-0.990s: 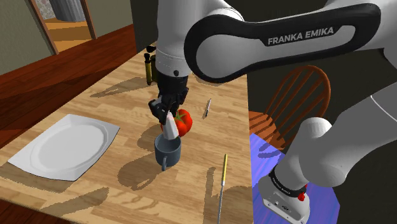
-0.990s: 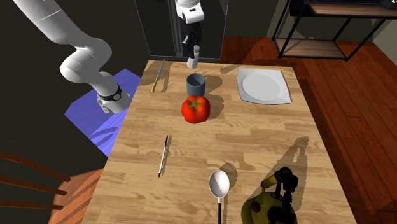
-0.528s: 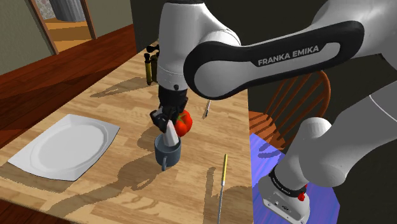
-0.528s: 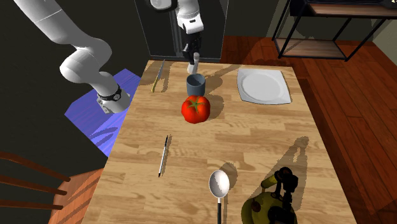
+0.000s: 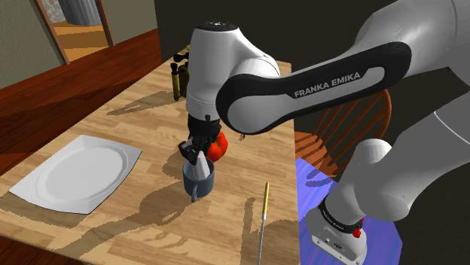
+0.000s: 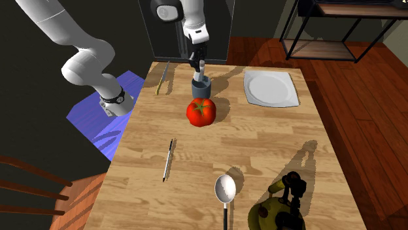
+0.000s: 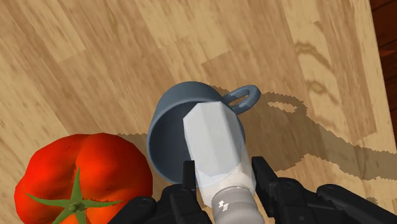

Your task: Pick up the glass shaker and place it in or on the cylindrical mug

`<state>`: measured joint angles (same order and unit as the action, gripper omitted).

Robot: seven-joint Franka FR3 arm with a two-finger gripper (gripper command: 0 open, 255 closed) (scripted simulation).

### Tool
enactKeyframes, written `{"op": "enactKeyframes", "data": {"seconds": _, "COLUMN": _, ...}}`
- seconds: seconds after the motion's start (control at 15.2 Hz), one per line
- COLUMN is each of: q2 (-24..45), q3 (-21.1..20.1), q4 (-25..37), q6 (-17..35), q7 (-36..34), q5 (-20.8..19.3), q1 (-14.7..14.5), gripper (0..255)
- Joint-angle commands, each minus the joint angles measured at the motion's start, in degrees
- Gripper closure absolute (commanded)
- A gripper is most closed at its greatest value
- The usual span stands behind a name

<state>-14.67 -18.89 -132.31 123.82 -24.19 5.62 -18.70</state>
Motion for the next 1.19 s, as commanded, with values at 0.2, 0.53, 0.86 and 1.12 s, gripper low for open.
{"op": "enactKeyframes", "data": {"seconds": 0.2, "q2": 0.12, "q3": -0.03, "q4": -0.1, "q6": 0.14, "q7": -0.03, "q5": -0.02, "q1": -0.01, "gripper": 255}}
{"op": "enactKeyframes", "data": {"seconds": 0.53, "q2": 0.14, "q3": -0.02, "q4": -0.12, "q6": 0.18, "q7": -0.01, "q5": -0.03, "q1": 0.0, "gripper": 0}}
{"op": "enactKeyframes", "data": {"seconds": 0.86, "q2": -2.32, "q3": 0.6, "q4": 3.5, "q6": -5.84, "q7": 0.39, "q5": 0.39, "q1": -0.05, "gripper": 0}}
{"op": "enactKeyframes", "data": {"seconds": 1.12, "q2": -2.84, "q3": 0.77, "q4": 4.55, "q6": -7.39, "q7": 0.46, "q5": 0.45, "q1": -0.05, "gripper": 0}}
